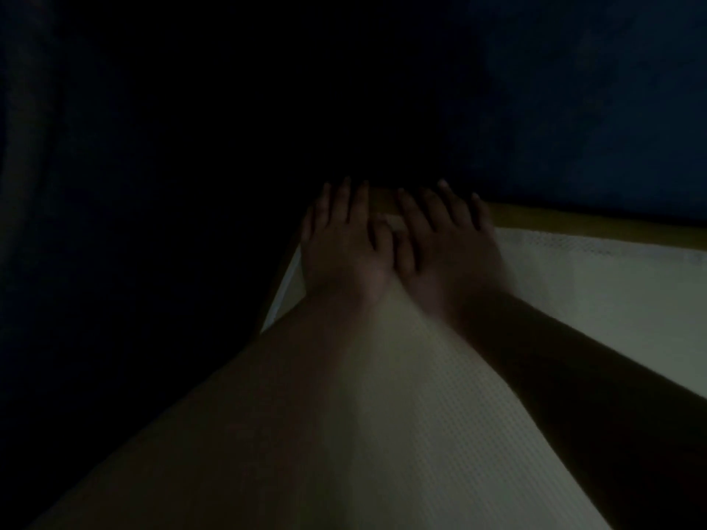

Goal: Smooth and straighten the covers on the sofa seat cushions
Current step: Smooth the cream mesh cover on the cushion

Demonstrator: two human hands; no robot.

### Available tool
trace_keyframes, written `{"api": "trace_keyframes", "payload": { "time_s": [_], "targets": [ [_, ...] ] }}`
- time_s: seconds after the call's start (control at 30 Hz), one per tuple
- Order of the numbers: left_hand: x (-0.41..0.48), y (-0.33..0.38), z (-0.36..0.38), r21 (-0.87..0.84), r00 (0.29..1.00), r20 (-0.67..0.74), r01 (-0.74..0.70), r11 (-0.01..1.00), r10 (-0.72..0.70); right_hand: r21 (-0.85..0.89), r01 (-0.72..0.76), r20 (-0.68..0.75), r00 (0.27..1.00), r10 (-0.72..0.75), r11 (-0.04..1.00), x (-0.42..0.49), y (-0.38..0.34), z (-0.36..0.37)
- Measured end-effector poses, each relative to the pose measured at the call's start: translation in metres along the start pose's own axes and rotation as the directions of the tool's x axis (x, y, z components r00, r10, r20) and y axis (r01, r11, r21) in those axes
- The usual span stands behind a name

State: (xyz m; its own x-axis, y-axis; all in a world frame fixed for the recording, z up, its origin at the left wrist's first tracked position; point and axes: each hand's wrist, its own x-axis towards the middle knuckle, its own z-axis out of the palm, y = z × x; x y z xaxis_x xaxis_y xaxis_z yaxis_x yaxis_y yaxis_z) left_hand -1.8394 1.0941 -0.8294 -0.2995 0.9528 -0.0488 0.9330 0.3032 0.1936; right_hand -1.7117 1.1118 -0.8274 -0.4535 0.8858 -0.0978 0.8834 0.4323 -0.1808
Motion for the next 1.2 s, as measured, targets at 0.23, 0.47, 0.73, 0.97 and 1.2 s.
{"api": "trace_keyframes", "payload": {
  "time_s": [0.23, 0.47, 0.73, 0.97, 1.2],
  "targets": [
    [0.005, 0.005, -0.019, 0.022, 0.979, 0.202, -0.023, 0.999, 0.019, 0.116, 0.016, -0.010, 1.000, -0.015, 0.993, -0.006, 0.005, -0.024],
    [-0.046, 0.091, -0.024, -0.225, 0.940, -0.079, -0.342, 0.912, 0.333, 0.293, -0.152, -0.297, 0.924, 0.242, 0.944, -0.065, 0.065, -0.063],
    [-0.057, 0.109, 0.013, 0.058, 0.930, 0.144, -0.349, 0.935, 0.338, 0.051, -0.320, 0.090, 0.945, 0.315, 0.946, -0.078, 0.104, -0.035],
    [-0.067, 0.198, -0.017, -0.326, 0.952, 0.027, -0.280, 0.903, 0.305, 0.397, -0.220, -0.369, 0.851, 0.374, 0.891, -0.111, 0.166, -0.081],
    [-0.104, 0.265, 0.044, 0.000, 0.802, 0.178, -0.579, 0.815, 0.570, 0.091, -0.527, -0.025, 0.847, 0.531, 0.845, -0.175, 0.256, -0.054]
  ]
}}
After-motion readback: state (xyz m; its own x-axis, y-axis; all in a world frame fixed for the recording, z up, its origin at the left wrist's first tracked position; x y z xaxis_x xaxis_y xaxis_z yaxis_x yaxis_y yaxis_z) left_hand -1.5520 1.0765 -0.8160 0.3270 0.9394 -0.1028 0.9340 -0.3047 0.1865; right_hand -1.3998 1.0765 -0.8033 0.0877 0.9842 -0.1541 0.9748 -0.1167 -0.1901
